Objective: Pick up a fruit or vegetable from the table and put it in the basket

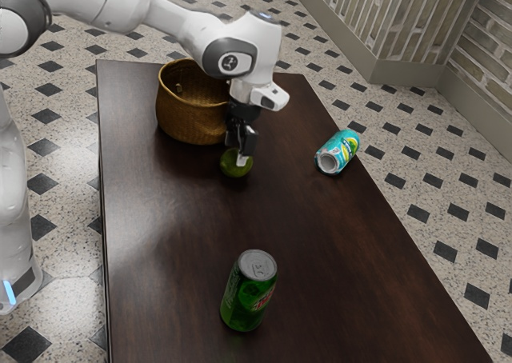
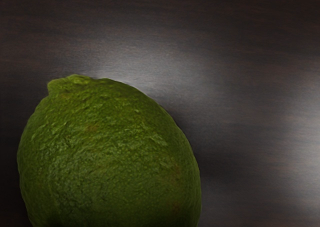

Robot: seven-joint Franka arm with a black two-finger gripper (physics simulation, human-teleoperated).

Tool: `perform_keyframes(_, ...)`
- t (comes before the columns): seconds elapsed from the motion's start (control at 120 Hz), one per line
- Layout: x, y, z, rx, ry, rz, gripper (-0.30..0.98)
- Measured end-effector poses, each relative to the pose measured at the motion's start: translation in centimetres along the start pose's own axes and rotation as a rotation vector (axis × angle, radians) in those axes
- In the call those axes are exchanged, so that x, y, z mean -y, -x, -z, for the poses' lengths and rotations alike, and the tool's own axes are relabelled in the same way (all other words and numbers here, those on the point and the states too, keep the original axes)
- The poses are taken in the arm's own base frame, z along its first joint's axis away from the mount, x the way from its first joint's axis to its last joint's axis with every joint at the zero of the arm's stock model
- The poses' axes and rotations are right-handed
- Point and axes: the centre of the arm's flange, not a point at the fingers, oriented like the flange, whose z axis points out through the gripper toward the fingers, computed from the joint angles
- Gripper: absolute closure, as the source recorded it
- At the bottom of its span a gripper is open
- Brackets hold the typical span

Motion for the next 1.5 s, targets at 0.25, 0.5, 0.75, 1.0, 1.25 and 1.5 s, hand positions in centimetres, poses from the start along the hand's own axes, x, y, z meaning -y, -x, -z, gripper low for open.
perform_keyframes(0.25,0.3,-0.1,-1.7,-0.017,-0.004,0.025,-0.01)
perform_keyframes(0.5,0.8,-0.6,-2.7,-0.038,-0.008,0.054,0.02)
perform_keyframes(0.75,0.8,-0.6,-3.6,-0.041,-0.010,0.070,0.02)
perform_keyframes(1.0,0.9,-0.7,-4.0,-0.052,-0.011,0.082,0.03)
perform_keyframes(1.25,0.9,-0.8,-4.1,-0.072,-0.015,0.096,0.18)
perform_keyframes(1.5,1.0,-0.9,-2.5,-0.112,-0.025,0.112,0.28)
